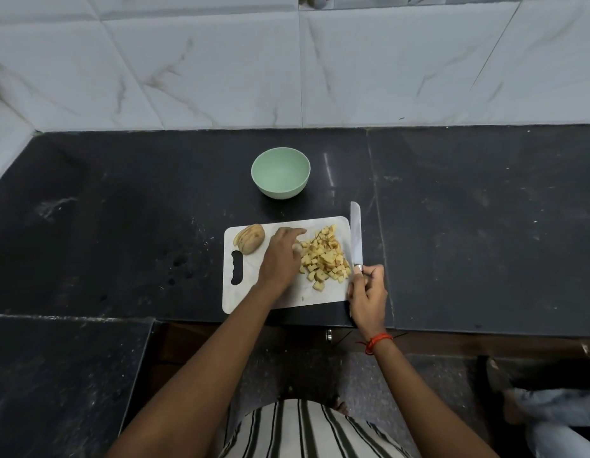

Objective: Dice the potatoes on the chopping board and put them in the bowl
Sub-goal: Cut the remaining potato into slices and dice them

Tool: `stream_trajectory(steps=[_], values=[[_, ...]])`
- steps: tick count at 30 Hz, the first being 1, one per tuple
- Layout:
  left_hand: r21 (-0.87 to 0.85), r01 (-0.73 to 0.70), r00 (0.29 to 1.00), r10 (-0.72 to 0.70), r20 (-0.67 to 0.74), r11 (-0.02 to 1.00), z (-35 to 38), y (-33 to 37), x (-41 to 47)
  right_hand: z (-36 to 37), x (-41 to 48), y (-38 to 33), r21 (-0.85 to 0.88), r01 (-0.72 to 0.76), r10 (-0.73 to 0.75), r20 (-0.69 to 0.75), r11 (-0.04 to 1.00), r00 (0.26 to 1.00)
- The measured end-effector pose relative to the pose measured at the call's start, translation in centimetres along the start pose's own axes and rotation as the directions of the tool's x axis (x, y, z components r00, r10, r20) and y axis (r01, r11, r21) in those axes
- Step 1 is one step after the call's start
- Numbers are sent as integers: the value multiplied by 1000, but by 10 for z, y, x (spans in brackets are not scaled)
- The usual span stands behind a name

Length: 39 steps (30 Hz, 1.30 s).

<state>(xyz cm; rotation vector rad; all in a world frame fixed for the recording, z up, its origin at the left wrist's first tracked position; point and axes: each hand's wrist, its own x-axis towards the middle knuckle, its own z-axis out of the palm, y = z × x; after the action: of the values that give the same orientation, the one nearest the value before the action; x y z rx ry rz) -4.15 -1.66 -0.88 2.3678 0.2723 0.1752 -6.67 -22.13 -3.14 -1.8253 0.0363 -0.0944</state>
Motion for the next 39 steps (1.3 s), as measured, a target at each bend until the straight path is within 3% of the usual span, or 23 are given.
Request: stream_trajectory(steps=[5,9,12,14,17,20,26,30,39], values=[[377,-129,992,122,41,917,-14,-4,28,0,1,4,-4,-7,7,13,1000,1000],[478,-147,985,86,148,866,-18,-18,35,0,0,5,6,-8,8,19,1000,1000],[506,-101,992,46,119,856,-19,-21,28,-1,1,5,-3,-13,13,35,1000,999],[467,-14,998,-18,64,884,-17,-24,15,-1,0,5,-11,-16,16,42,1000,999],[188,215,976,-205,-67,958,-13,-25,-14,-1,0,3,-13,-13,14,47,1000,999],[-1,337,935,-335,-116,941,-14,-23,-31,0,0,2,-28,-6,8,57,1000,998],[-128,175,985,-171,40,976,-25,-49,-41,1,-1,0,-46,25,-22,68,999,997],[-160,164,985,-153,79,973,-26,-53,-42,1,-3,-4,-60,43,-38,80,997,996],[86,69,995,-75,72,994,-16,-38,-40,0,-6,-10,-60,42,-36,87,997,996]])
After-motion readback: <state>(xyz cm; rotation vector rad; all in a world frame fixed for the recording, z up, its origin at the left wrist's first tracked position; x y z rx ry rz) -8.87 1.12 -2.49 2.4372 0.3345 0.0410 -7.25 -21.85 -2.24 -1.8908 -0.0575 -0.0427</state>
